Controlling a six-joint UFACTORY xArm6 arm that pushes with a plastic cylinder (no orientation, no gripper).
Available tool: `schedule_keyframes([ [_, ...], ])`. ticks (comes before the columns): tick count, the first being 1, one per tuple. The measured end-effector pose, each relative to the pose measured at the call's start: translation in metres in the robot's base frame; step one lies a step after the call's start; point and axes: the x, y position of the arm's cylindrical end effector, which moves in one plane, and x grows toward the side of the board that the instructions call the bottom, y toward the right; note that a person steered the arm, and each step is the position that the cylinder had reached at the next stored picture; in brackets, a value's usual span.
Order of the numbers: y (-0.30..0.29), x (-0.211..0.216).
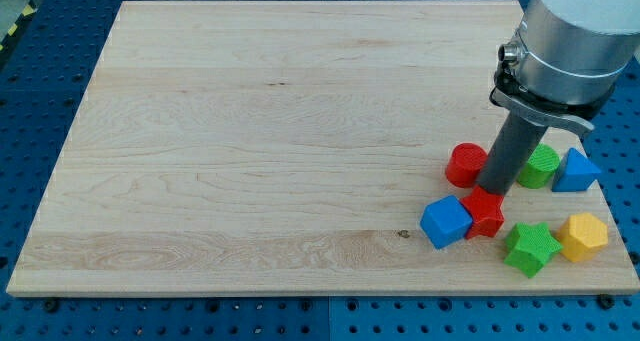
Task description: Push the yellow heart to the center
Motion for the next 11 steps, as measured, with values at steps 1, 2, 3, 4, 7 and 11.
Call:
schedule_keyframes([
  [1,0.014,-0.003],
  [2,0.031,-0.003],
  [3,0.049,-0.003],
  [4,0.049,-0.003],
  [7,0.034,-0.043],
  [11,0.039,-0.100],
])
